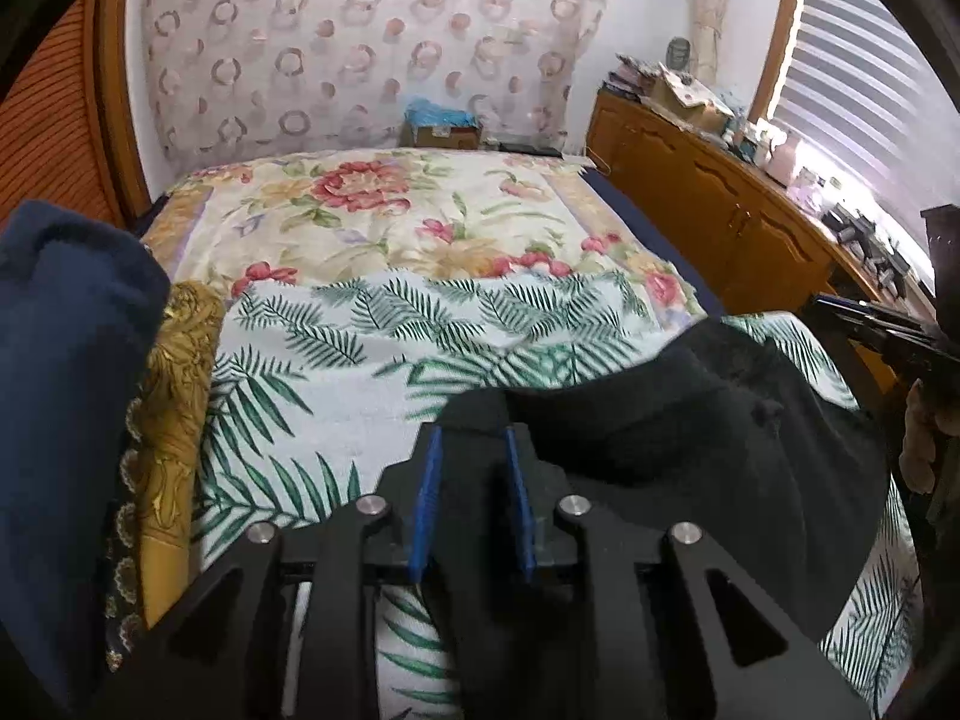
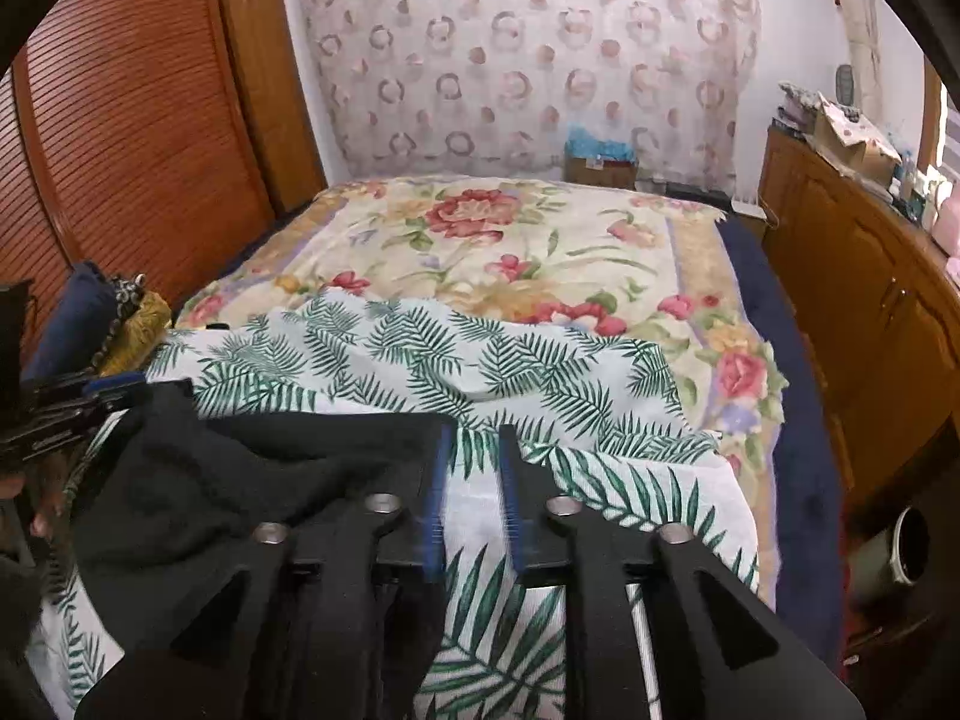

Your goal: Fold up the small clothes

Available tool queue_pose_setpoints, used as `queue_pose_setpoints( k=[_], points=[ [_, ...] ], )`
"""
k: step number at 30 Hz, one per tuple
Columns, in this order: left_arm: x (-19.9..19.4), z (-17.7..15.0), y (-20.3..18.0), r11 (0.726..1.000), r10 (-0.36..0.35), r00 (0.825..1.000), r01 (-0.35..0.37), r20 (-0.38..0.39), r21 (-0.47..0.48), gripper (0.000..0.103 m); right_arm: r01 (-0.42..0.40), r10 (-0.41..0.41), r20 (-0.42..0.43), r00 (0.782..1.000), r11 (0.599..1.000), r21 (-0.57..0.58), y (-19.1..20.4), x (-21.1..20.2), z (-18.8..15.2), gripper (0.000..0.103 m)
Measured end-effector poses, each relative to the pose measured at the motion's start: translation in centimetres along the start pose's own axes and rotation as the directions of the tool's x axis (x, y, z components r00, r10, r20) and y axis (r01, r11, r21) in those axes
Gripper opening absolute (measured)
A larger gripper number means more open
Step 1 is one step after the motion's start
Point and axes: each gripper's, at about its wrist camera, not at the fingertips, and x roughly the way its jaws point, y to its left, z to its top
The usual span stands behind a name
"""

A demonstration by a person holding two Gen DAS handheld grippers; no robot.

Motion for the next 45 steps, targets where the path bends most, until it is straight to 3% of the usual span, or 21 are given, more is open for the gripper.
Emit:
queue_pose_setpoints(
  k=[2, 4, 9, 17, 23, 26, 31, 34, 39, 45],
  points=[
    [0.0, -0.5, 0.1, 1.0, 0.007, 1.0, -0.006, -0.024, 0.01, 0.022, -0.031, 0.031, -0.008, 0.999, 1.0, -0.002, 0.6, -0.4, -0.5, 0.053],
    [0.1, -0.9, 0.2, 1.0, 0.008, 0.999, -0.008, -0.043, 0.008, 0.022, -0.059, 0.059, -0.02, 0.998, 0.998, -0.014, 1.6, -0.5, -1.0, 0.064],
    [0.3, -1.9, 0.6, 1.0, 0.025, 0.996, -0.025, -0.081, 0.003, 0.022, -0.09, 0.088, -0.092, 0.992, 0.996, -0.017, 3.4, 0.7, -2.8, 0.065],
    [0.2, -3.2, 0.8, 0.999, 0.035, 0.996, -0.037, -0.086, -0.013, 0.024, -0.072, 0.071, -0.182, 0.981, 0.997, -0.002, 3.7, 3.3, -5.1, 0.065],
    [-0.4, -3.5, 0.9, 0.999, 0.031, 0.992, -0.036, -0.126, -0.04, 0.025, -0.074, 0.074, -0.168, 0.983, 0.997, 0.005, 3.6, 3.3, -5.4, 0.066],
    [-1.1, -3.8, 1.1, 0.998, -0.007, 0.991, -0.002, -0.136, -0.067, 0.025, -0.073, 0.072, -0.163, 0.984, 0.997, -0.003, 3.7, 3.3, -5.5, 0.066],
    [-2.4, -3.7, 1.1, 0.991, -0.067, 0.991, 0.053, -0.112, -0.122, 0.025, -0.07, 0.066, -0.15, 0.987, 0.997, -0.022, 4.0, 3.3, -5.6, 0.066],
    [-2.7, -3.6, 0.4, 0.992, -0.076, 0.992, 0.065, -0.099, -0.108, 0.026, -0.069, 0.065, -0.147, 0.987, 0.997, -0.023, 4.1, 3.4, -5.7, 0.066],
    [-0.8, -3.6, 0.6, 0.993, -0.035, 0.986, 0.016, -0.164, -0.117, 0.032, -0.068, 0.064, -0.148, 0.987, 0.997, -0.023, 4.1, 3.4, -5.7, 0.066],
    [-0.5, -3.7, 0.7, 0.995, -0.036, 0.989, 0.023, -0.14, -0.094, 0.034, -0.071, 0.066, -0.147, 0.987, 0.997, -0.027, 4.2, 3.3, -5.7, 0.062]
  ],
)
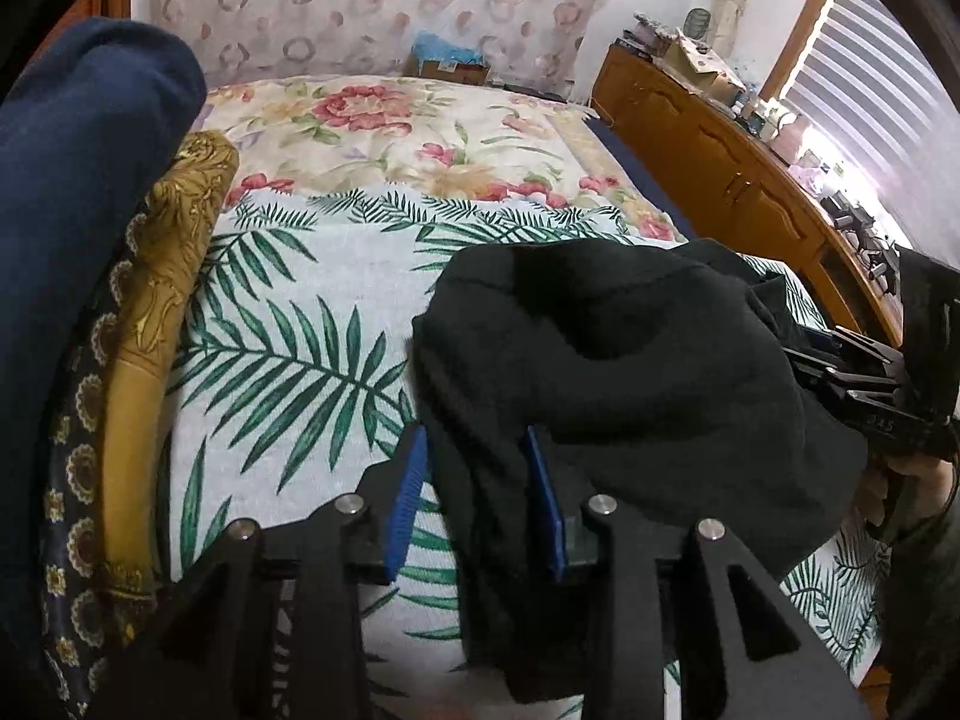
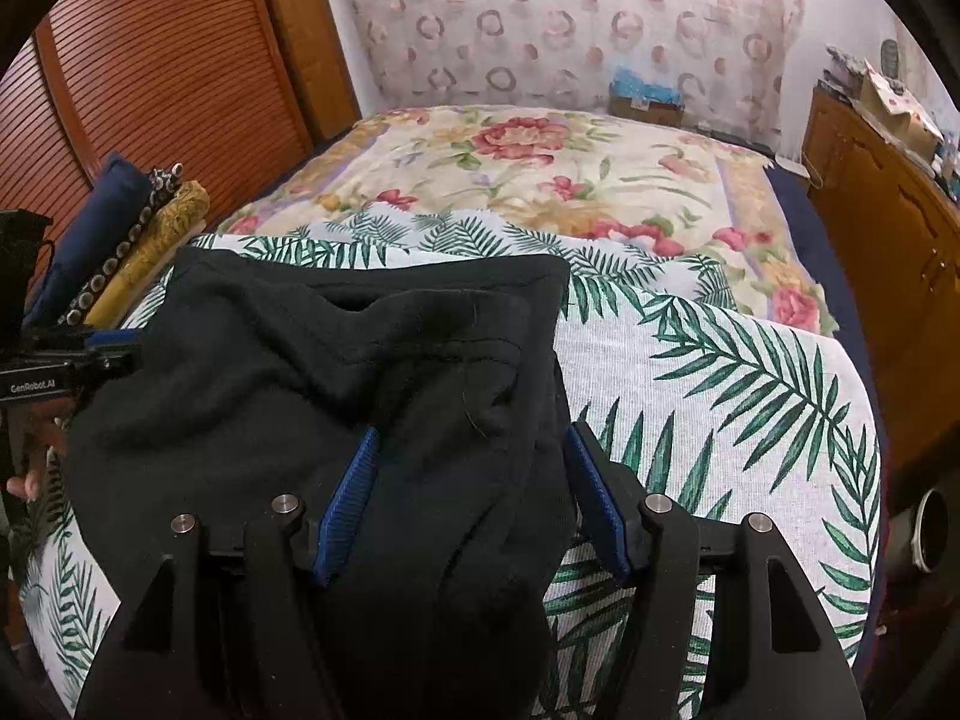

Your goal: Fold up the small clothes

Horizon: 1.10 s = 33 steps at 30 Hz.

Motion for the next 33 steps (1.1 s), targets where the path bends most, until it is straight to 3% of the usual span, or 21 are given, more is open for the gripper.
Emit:
queue_pose_setpoints(
  k=[5, 7, 8, 9, 11, 15, 19, 26, 33],
  points=[
    [0.3, 0.5, -0.3, 1.0, 0.006, 1.0, -0.006, -0.008, 0.015, 0.035, -0.077, 0.077, -0.006, 0.997, 0.997, 0.002, 0.2, -0.1, -0.2, 0.023],
    [0.3, 0.6, -0.2, 1.0, -0.001, 1.0, 0.001, -0.012, 0.013, 0.034, -0.099, 0.099, 0.005, 0.995, 0.995, 0.002, 0.2, -0.2, -0.3, 0.017],
    [0.2, 0.6, -0.2, 1.0, -0.021, 1.0, 0.021, -0.01, 0.01, 0.022, -0.106, 0.106, 0.018, 0.994, 0.994, 0.003, 0.3, -0.4, -0.4, 0.015],
    [0.0, 0.4, -0.3, 0.999, -0.05, 0.999, 0.05, -0.003, 0.008, 0.012, -0.11, 0.11, 0.03, 0.994, 0.994, 0.003, 0.3, -0.6, -0.5, 0.014],
    [-0.5, 0.3, -0.7, 0.998, -0.048, 0.999, 0.047, 0.02, 0.03, 0.006, -0.118, 0.116, 0.072, 0.991, 0.993, 0.011, 0.3, -1.4, -0.5, 0.013],
    [-3.9, 0.4, -1.2, 0.994, -0.11, 0.986, 0.107, 0.129, 0.025, 0.004, -0.104, 0.103, 0.157, 0.982, 0.995, -0.004, 1.3, -3.9, 0.0, 0.011],
    [-7.8, 0.2, -1.9, 0.992, -0.127, 0.97, 0.119, 0.209, 0.052, 0.004, -0.1, 0.104, 0.231, 0.967, 0.995, -0.03, 2.7, -6.2, 0.9, 0.01],
    [-14.9, -0.3, -1.0, 0.993, -0.119, 0.926, 0.108, 0.359, 0.049, 0.004, -0.076, 0.11, 0.344, 0.933, 0.991, -0.11, 6.1, -10.4, 4.0, 0.01],
    [-21.6, -2.6, 3.0, 0.998, -0.033, 0.883, 0.052, 0.468, -0.027, 0.004, -0.081, 0.186, 0.404, 0.896, 0.961, -0.263, 11.7, -12.8, 9.3, 0.01]
  ],
)
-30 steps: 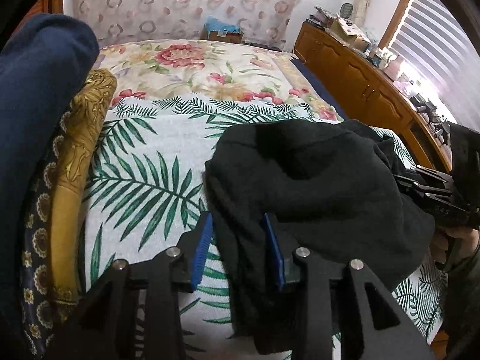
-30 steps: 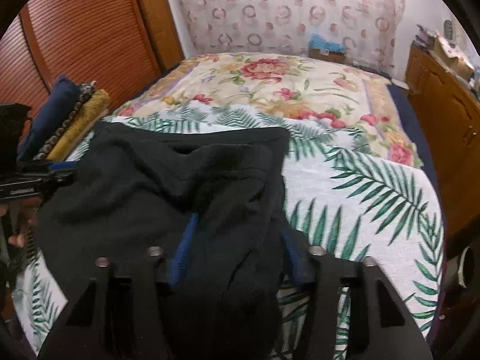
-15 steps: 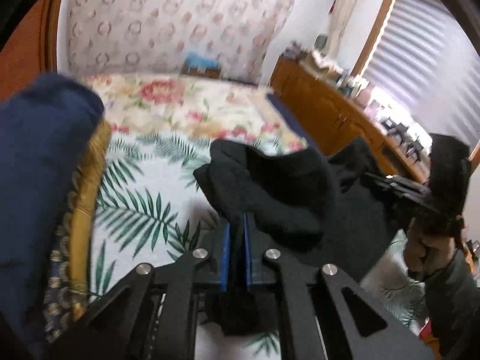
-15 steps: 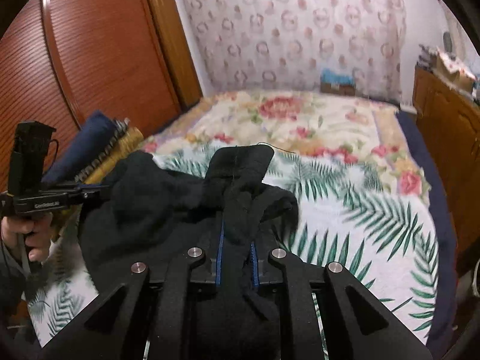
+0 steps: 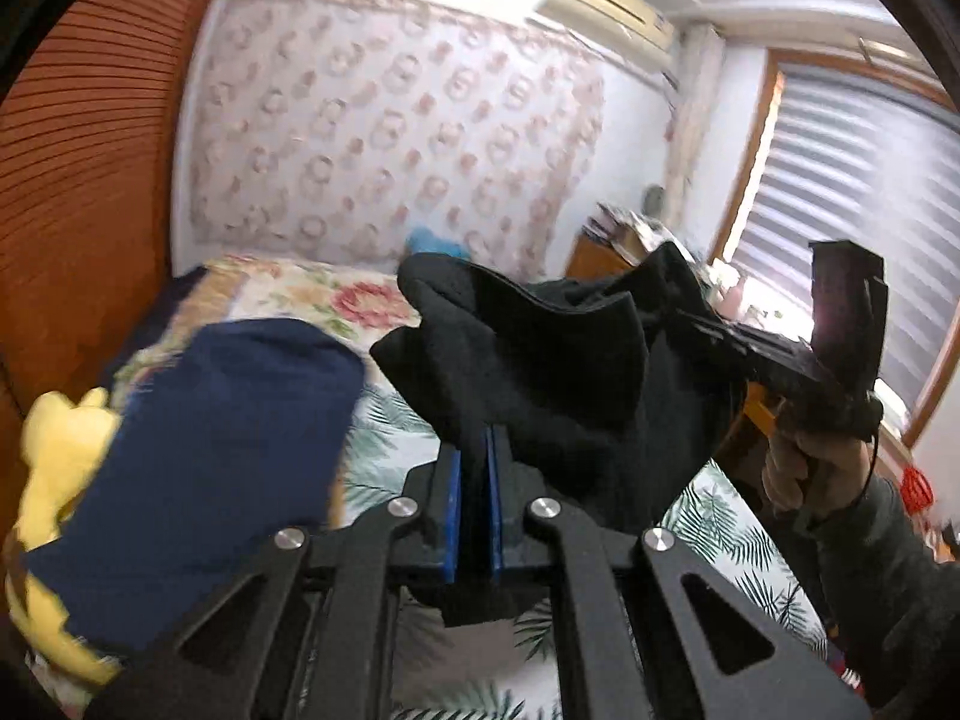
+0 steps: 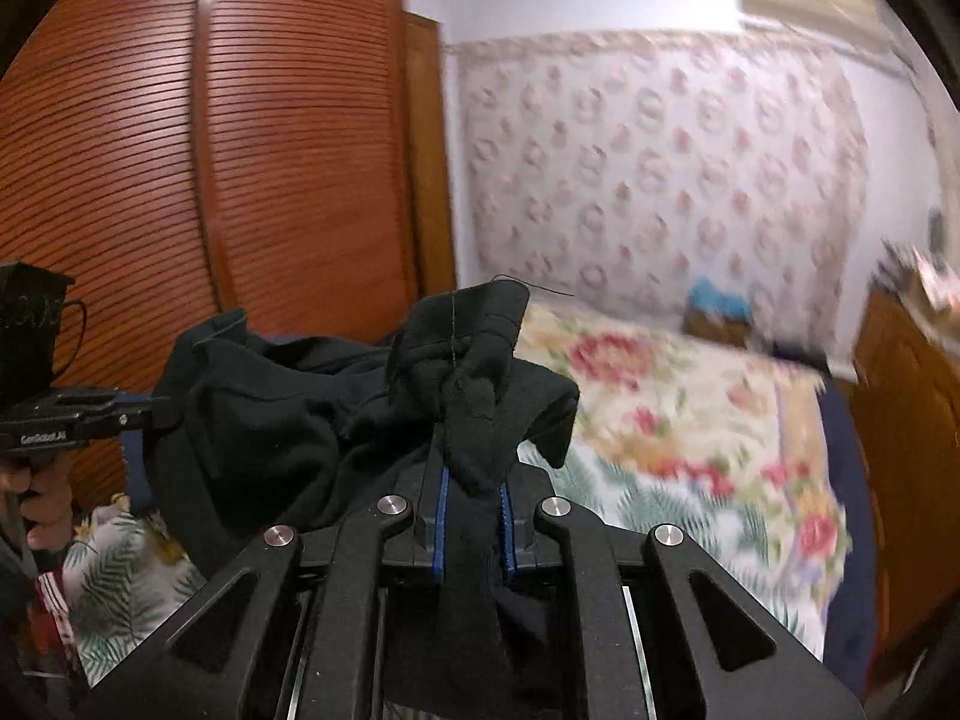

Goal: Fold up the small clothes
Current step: 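Lift and carry the shirt with both grippers onto the clothes stack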

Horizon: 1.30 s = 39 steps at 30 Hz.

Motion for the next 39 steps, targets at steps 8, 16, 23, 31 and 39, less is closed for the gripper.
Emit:
queue_pose_setpoints(
  k=[8, 16, 23, 31, 39],
  points=[
    [-5.1, -3.0, 8.2, 0.974, 0.194, 0.98, -0.189, 0.033, -0.128, 0.004, -0.195, 0.19, -0.047, 0.981, 0.966, -0.172, 9.0, 9.4, 8.1, 0.009],
    [-3.9, -7.1, 14.3, 0.923, 0.282, 0.958, -0.284, -0.048, -0.259, 0.004, -0.246, 0.183, -0.199, 0.963, 0.899, -0.363, 20.5, 23.6, 9.4, 0.011],
    [-5.0, -7.7, 14.3, 0.924, 0.322, 0.947, -0.317, -0.012, -0.212, 0.008, -0.144, 0.116, -0.14, 0.983, 0.967, -0.211, 19.0, 24.6, 10.3, 0.053],
    [-6.3, -7.1, 12.4, 0.928, 0.353, 0.935, -0.348, 0.013, -0.134, 0.009, -0.204, 0.17, -0.188, 0.967, 0.963, -0.179, 18.2, 21.3, 5.9, 0.053],
    [-6.6, -6.8, 9.9, 0.937, 0.346, 0.938, -0.344, 0.027, -0.057, 0.01, -0.132, 0.098, -0.281, 0.955, 0.986, -0.106, 17.2, 25.4, 2.0, 0.053]
  ],
)
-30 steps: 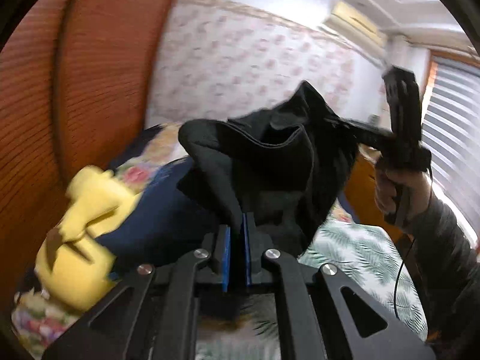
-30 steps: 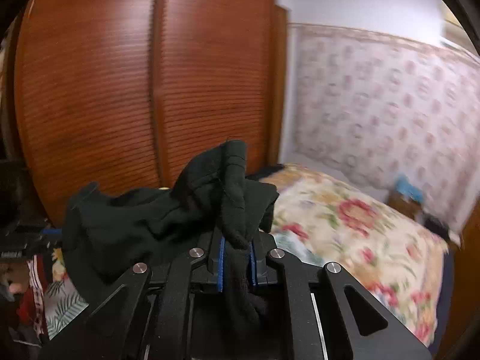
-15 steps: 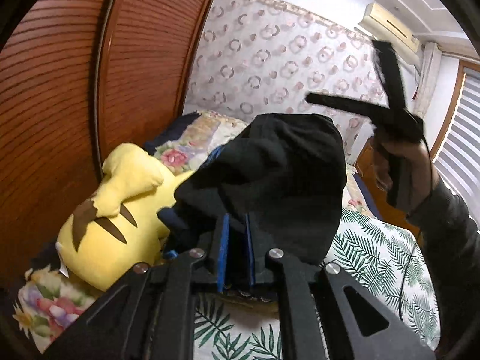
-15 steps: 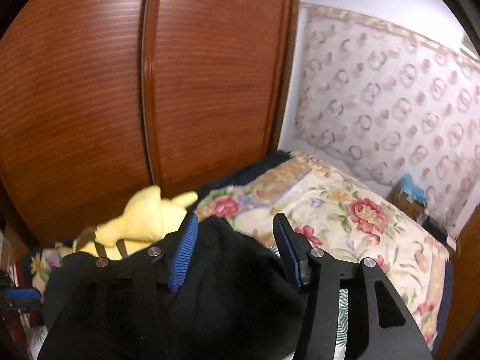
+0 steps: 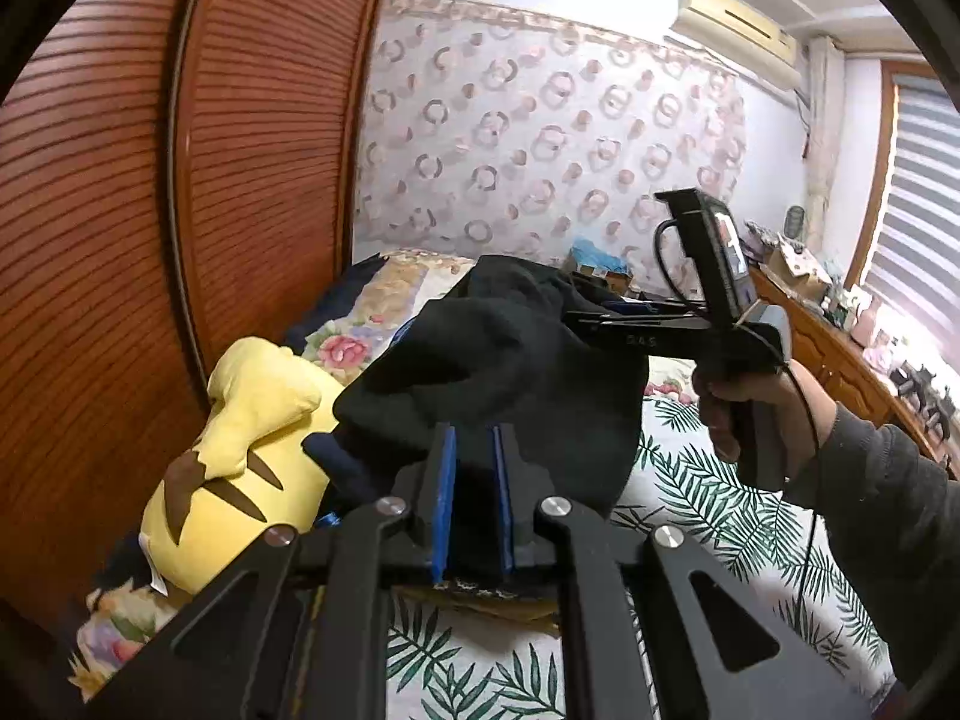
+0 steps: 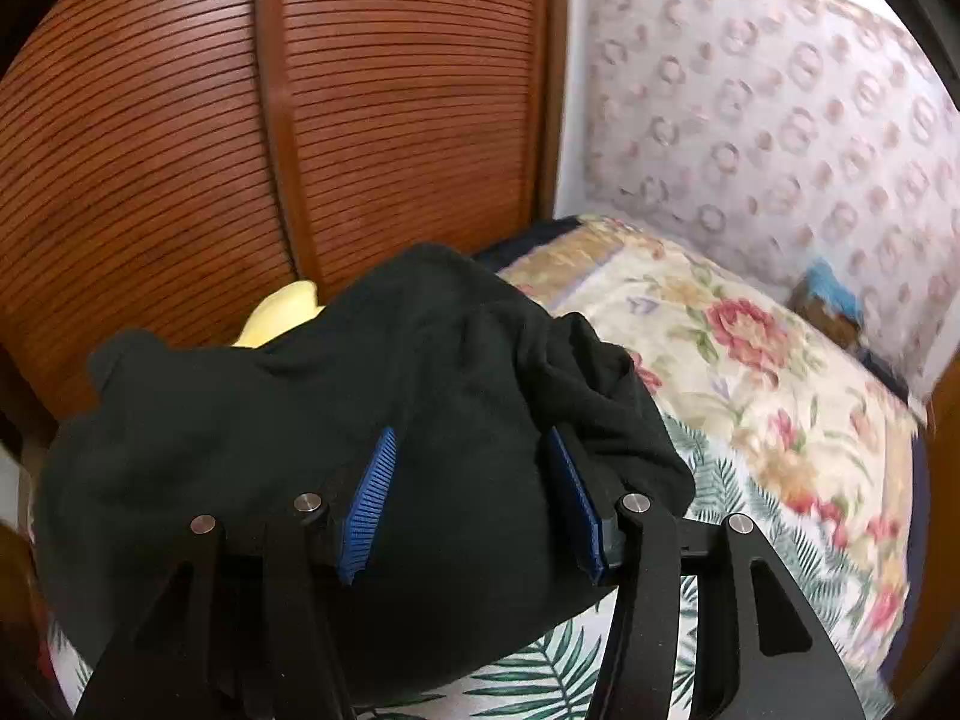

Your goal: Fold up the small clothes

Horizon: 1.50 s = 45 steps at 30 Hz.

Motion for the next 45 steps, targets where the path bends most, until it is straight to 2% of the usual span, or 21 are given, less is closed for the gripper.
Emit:
queue_pose_setpoints(
  k=[7, 13, 18, 21, 23, 25, 31, 34, 39, 41, 45],
  points=[
    [-1.1, 0.0, -2.5, 0.997, -0.019, 1.0, 0.018, 0.022, 0.076, 0.011, 0.032, -0.035, 0.087, 0.996, 0.999, 0.041, 0.1, -7.2, -2.3, 0.053],
    [-1.6, -0.7, -5.5, 0.99, -0.06, 0.998, 0.057, 0.02, 0.131, 0.013, 0.085, -0.099, 0.147, 0.984, 0.991, 0.1, 0.7, -15.3, -7.2, 0.054],
    [-2.3, -1.7, -8.1, 0.983, -0.08, 0.997, 0.075, 0.021, 0.168, 0.013, 0.144, -0.171, 0.168, 0.971, 0.976, 0.165, 1.3, -20.9, -11.9, 0.064],
    [-3.0, -2.3, -9.4, 0.978, -0.106, 0.994, 0.102, 0.017, 0.184, 0.013, 0.179, -0.215, 0.176, 0.961, 0.963, 0.201, 1.8, -23.5, -14.0, 0.074],
    [-3.4, -2.7, -10.4, 0.975, -0.104, 0.995, 0.099, 0.014, 0.198, 0.013, 0.194, -0.236, 0.186, 0.954, 0.956, 0.22, 1.9, -25.1, -14.9, 0.085],
    [-3.8, -3.0, -11.2, 0.974, -0.107, 0.994, 0.102, 0.016, 0.205, 0.013, 0.21, -0.258, 0.188, 0.948, 0.947, 0.242, 2.0, -26.5, -15.8, 0.088],
    [-4.9, -3.0, -13.5, 0.965, -0.161, 0.987, 0.153, 0.017, 0.212, 0.019, 0.304, -0.38, 0.211, 0.901, 0.898, 0.318, 2.1, -31.2, -18.6, 0.089],
    [-5.3, -3.0, -14.3, 0.964, -0.161, 0.987, 0.153, 0.016, 0.218, 0.02, 0.338, -0.434, 0.218, 0.874, 0.866, 0.368, 1.9, -33.3, -20.0, 0.089],
    [-6.2, -2.9, -15.3, 0.961, -0.176, 0.984, 0.164, 0.033, 0.224, 0.021, 0.381, -0.495, 0.214, 0.842, 0.827, 0.413, 1.5, -35.3, -21.6, 0.089],
    [-6.4, -2.7, -15.4, 0.961, -0.174, 0.984, 0.161, 0.038, 0.225, 0.021, 0.401, -0.516, 0.213, 0.83, 0.815, 0.418, 1.4, -35.8, -22.0, 0.089],
    [-6.8, -2.6, -15.9, 0.961, -0.174, 0.984, 0.159, 0.045, 0.226, 0.022, 0.41, -0.531, 0.213, 0.82, 0.805, 0.429, 1.2, -36.3, -22.6, 0.089]
  ],
)
